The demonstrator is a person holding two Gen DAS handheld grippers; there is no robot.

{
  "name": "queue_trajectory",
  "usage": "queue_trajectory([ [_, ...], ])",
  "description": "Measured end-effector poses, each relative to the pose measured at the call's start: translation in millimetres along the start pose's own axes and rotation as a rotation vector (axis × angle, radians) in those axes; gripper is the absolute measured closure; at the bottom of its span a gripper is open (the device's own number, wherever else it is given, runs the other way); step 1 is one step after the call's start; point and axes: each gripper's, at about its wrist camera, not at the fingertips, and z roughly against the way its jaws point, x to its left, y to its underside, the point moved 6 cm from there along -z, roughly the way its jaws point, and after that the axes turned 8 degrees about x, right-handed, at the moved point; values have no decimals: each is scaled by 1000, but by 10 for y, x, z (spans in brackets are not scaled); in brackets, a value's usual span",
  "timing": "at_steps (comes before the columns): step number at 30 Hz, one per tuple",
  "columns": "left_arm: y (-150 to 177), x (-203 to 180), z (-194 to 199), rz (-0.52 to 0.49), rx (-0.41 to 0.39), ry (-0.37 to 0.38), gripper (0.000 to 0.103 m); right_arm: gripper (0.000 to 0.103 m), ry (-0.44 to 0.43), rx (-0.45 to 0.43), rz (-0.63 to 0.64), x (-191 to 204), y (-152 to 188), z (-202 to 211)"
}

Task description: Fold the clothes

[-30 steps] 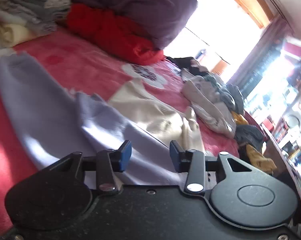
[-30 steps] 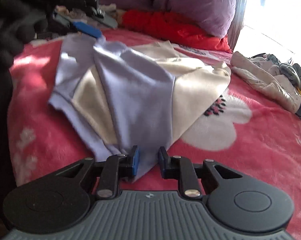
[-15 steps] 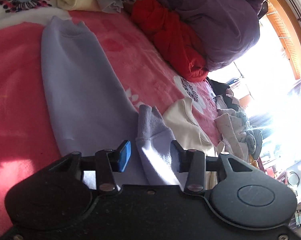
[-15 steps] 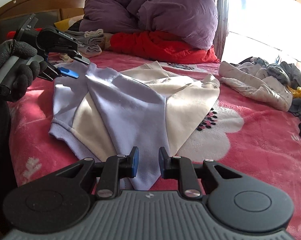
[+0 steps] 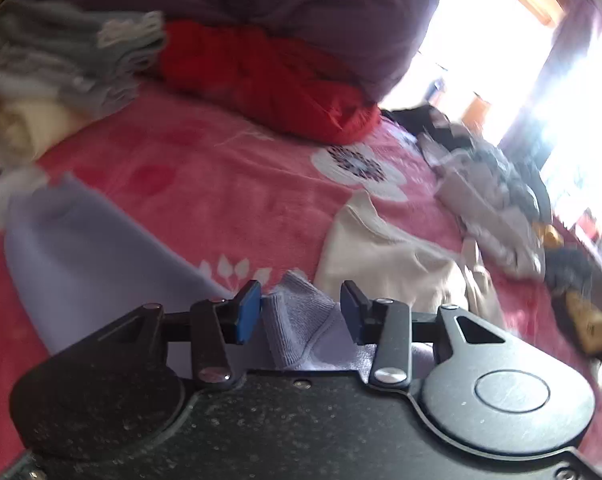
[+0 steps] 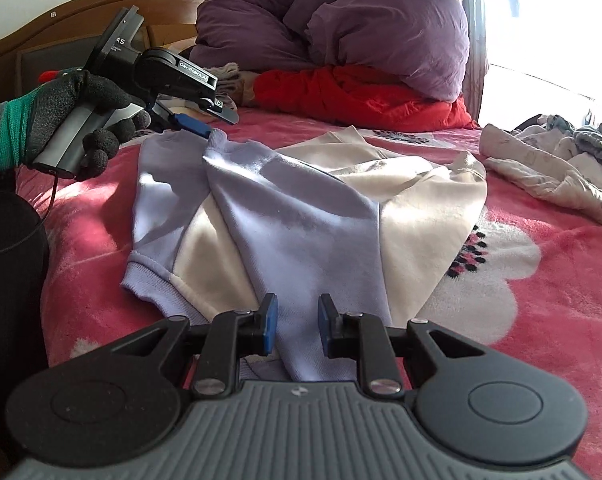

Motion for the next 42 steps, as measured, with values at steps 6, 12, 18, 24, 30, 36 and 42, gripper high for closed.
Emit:
queue_trajectory([
  [6, -124, -112, -240, -280, 158, -28, 62, 80, -20, -4, -31, -57, 2, -20],
  [12, -308, -173, -134, -378, 174, 10, 61, 79, -36, 10, -32, -62, 18, -56],
  [18, -239, -313, -387, -514, 316, 14, 58, 79, -45, 12, -40, -80, 21, -71],
  [24, -112, -324, -581, -538, 332, 20, 87, 79, -51, 16, -43, -89, 23, -87],
  [30, -157, -480, -368, -536, 120, 18, 98, 79, -53, 27, -35, -80, 36, -110],
  [36, -183, -331, -255, -448, 58, -52, 57, 79, -52, 25, -32, -76, 36, -100],
  [42, -152, -359, -90, -371, -3, -51, 80, 79, -66, 1, -53, -104, -6, -29],
])
